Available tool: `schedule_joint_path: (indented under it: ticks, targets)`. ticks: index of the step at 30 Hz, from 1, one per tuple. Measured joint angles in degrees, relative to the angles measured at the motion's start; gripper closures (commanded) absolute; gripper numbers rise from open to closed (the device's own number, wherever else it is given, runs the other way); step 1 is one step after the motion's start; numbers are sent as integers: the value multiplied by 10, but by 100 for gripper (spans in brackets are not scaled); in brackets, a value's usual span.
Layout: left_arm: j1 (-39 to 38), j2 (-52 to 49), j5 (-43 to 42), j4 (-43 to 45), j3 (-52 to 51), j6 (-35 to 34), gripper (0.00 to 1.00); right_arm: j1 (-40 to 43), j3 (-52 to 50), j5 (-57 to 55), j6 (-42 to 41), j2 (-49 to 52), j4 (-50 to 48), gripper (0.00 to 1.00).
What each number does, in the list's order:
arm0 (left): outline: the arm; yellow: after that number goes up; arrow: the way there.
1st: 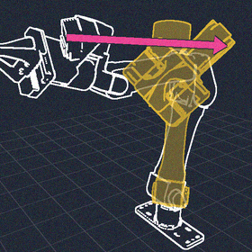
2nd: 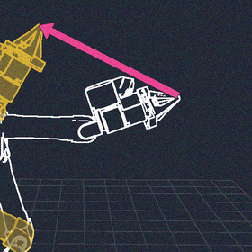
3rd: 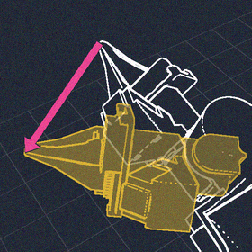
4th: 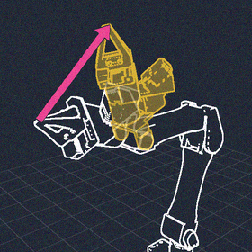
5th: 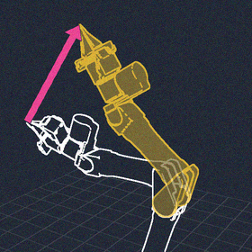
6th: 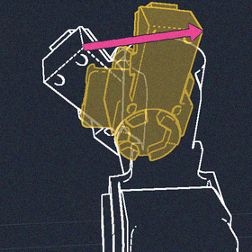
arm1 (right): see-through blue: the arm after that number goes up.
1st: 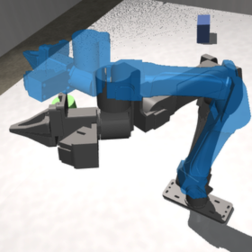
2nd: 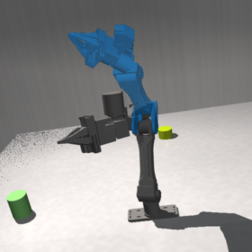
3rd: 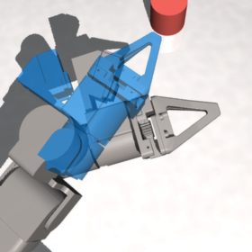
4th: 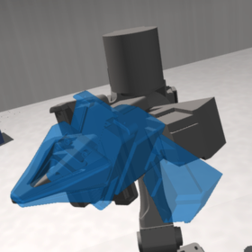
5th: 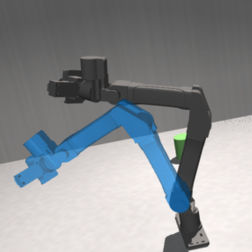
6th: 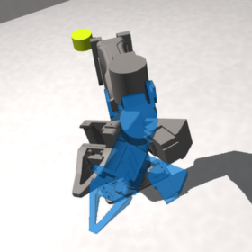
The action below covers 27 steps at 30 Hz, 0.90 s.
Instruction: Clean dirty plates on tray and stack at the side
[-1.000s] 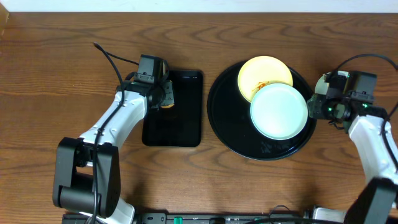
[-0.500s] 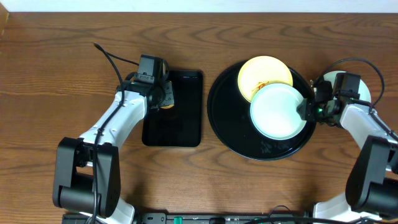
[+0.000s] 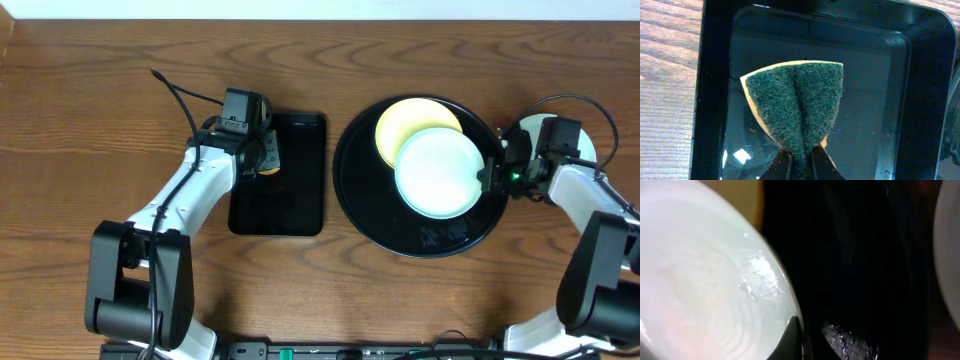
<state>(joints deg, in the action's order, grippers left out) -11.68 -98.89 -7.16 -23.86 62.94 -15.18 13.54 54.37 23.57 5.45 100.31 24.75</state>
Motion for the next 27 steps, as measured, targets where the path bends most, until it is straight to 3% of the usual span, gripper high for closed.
schedule_joint_path:
  ticks: [6, 12, 20, 27]
  targets:
    - [0, 0, 0, -4, 0, 0, 93, 0, 0, -51, -34, -89, -17, 99]
    - [0, 0, 0, -8, 0, 0, 93, 9, 0, -187, -134, -170, -49, 99]
    - [0, 0, 0, -8, 0, 0, 93, 67, 0, -316, -283, -171, -54, 99]
    - [0, 0, 0, -9, 0, 0, 93, 114, 0, -360, -376, -150, -54, 99]
